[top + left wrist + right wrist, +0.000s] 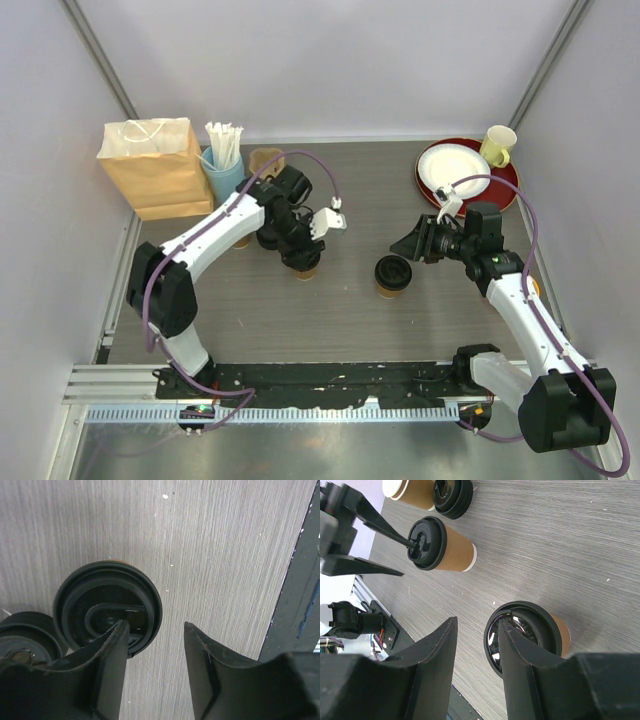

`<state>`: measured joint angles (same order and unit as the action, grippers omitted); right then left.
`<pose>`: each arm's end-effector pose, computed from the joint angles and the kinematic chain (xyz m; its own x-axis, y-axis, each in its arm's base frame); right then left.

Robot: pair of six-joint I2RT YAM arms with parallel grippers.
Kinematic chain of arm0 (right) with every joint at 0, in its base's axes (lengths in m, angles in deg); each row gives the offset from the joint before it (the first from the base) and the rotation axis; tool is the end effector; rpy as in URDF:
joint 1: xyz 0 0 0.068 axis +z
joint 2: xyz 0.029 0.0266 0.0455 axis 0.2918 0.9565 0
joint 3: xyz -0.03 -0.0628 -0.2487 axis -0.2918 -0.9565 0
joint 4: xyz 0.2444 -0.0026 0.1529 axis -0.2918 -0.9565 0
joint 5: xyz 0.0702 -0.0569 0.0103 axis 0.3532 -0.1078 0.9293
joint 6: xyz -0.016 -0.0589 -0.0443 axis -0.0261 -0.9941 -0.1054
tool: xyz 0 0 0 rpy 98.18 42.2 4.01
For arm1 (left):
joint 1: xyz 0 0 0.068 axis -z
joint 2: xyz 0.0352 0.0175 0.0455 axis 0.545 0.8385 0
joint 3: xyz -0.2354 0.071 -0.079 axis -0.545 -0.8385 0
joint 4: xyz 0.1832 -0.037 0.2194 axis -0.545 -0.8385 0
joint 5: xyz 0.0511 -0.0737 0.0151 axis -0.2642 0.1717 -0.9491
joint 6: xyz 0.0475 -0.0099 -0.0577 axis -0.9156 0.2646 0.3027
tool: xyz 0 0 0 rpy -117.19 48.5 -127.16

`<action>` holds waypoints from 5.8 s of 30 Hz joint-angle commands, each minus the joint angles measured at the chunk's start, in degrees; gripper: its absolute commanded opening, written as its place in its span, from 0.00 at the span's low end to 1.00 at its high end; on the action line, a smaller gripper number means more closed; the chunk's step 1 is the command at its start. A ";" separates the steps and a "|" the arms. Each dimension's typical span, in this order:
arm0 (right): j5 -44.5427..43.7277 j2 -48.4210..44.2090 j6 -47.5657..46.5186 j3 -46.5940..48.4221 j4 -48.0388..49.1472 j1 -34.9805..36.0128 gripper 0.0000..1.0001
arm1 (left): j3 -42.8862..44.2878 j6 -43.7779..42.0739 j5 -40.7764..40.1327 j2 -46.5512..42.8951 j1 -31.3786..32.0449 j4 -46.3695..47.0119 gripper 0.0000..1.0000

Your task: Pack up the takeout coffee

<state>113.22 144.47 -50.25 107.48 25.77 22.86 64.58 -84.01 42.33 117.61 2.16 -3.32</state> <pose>0.2609 0.0678 0.2362 -0.7041 0.1674 -0.6901 -0.4152 0.6913 0.5914 0.2892 -0.2383 0.2260 -0.2011 0.8553 -0.4776 0.9776 0.1447 -0.1526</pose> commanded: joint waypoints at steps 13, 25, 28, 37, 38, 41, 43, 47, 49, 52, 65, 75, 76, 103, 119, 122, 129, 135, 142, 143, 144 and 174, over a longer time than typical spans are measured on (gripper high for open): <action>-17.72 15.10 6.41 16.17 6.51 19.14 0.66 | -5.83 39.83 14.90 -12.44 -21.37 24.60 0.51; -18.70 34.10 12.30 22.95 12.57 27.33 0.83 | -22.65 57.51 11.73 -14.47 -22.79 37.81 0.46; -17.65 35.95 14.23 22.51 15.91 28.38 0.82 | -24.14 59.97 12.17 -14.30 -22.87 39.65 0.43; -17.47 39.47 15.90 22.95 19.61 29.27 0.77 | -28.27 63.93 11.82 -13.86 -24.37 43.08 0.36; -17.29 39.73 16.08 22.95 19.87 29.27 0.76 | -28.45 64.37 11.82 -13.60 -24.46 43.08 0.36; -16.85 40.25 16.61 22.86 20.66 29.35 0.75 | -29.24 65.16 13.04 -13.42 -24.54 43.43 0.35; -16.59 40.52 16.70 22.86 20.84 29.61 0.74 | -30.47 66.56 13.75 -12.98 -24.54 44.48 0.35; -16.50 41.14 17.22 22.59 21.45 29.71 0.72 | -31.18 68.24 15.86 -12.28 -24.72 45.28 0.36; -16.32 41.49 17.40 22.59 21.54 29.97 0.71 | -31.44 68.50 16.30 -12.10 -24.72 45.28 0.36; -16.06 41.93 17.49 22.51 21.63 30.06 0.70 | -31.97 69.29 17.00 -11.75 -24.72 45.28 0.33; -15.71 42.19 19.15 19.26 24.00 30.32 0.64 | -34.34 72.02 18.50 -9.38 -24.81 47.74 0.20; -17.11 41.31 19.33 16.00 24.27 30.32 0.54 | -35.57 72.37 17.88 -7.36 -24.89 49.41 0.05; -17.11 41.31 19.33 15.74 24.27 30.32 0.54 | -35.57 72.55 17.97 -7.18 -24.81 49.50 0.05; -16.32 41.75 19.51 12.75 25.06 28.83 0.51 | -34.17 68.15 11.38 1.87 -23.23 45.72 0.00; -15.09 39.47 16.52 18.02 20.67 28.74 0.69 | -30.21 67.10 15.15 -7.70 -23.23 45.72 0.13; -15.09 39.38 15.99 19.43 19.88 28.48 0.73 | -29.77 67.36 15.77 -8.14 -23.31 46.07 0.15; -14.74 37.80 15.55 20.31 19.35 27.16 0.78 | -28.28 66.92 17.26 -9.55 -23.23 45.55 0.21; -14.74 37.89 15.20 20.84 19.96 26.98 0.79 | -27.31 66.92 18.14 -9.64 -23.23 45.81 0.29; -16.76 35.96 18.53 17.94 22.50 25.40 0.64 | -26.78 67.18 17.44 -9.03 -23.23 46.69 0.31; -16.59 35.08 19.93 17.33 24.08 24.53 0.58 | -27.13 67.97 18.31 -8.50 -23.23 46.77 0.32; -16.33 34.64 20.82 15.84 25.05 24.00 0.57 | -27.48 68.41 18.67 -8.32 -23.14 47.04 0.31; -10.78 38.24 26.63 5.46 31.47 24.17 0.34 | -32.06 70.88 19.99 -3.66 -22.26 48.01 0.13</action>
<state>102.33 181.71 -24.81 115.31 55.00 46.59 34.35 -13.31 62.90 112.30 -20.40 44.39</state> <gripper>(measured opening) 0.364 0.171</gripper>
